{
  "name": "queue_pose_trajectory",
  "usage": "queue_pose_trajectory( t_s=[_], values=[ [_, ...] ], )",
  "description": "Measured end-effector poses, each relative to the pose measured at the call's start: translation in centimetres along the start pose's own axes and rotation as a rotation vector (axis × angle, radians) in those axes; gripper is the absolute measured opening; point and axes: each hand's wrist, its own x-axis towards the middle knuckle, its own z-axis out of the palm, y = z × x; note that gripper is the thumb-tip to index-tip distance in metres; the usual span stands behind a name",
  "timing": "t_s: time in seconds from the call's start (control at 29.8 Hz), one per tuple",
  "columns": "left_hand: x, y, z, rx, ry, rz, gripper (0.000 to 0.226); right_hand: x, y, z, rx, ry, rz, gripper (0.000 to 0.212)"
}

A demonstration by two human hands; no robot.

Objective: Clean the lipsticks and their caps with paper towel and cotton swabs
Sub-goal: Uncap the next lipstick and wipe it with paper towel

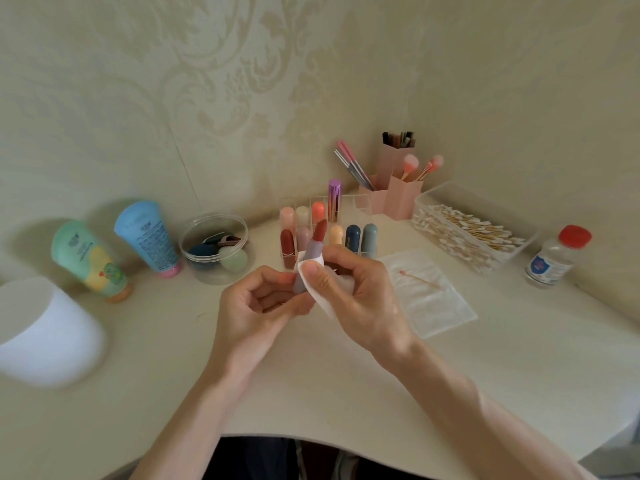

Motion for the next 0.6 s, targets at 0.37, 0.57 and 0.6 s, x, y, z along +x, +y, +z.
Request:
queue_pose_trajectory(
  t_s=[0.37,0.57,0.6],
  values=[
    [0.1,-0.8,-0.3,0.093,0.005,0.035,0.019,0.2,0.7,-0.3,-0.1,-0.013,-0.028,0.022],
    [0.2,-0.7,-0.1,0.03,-0.075,0.015,0.032,0.3,-0.2,-0.4,-0.043,-0.021,-0.008,0.029],
    [0.2,-0.7,-0.1,0.011,-0.112,-0.006,0.033,0.3,-0.3,-0.5,-0.022,-0.024,-0.012,0.03]
  ],
)
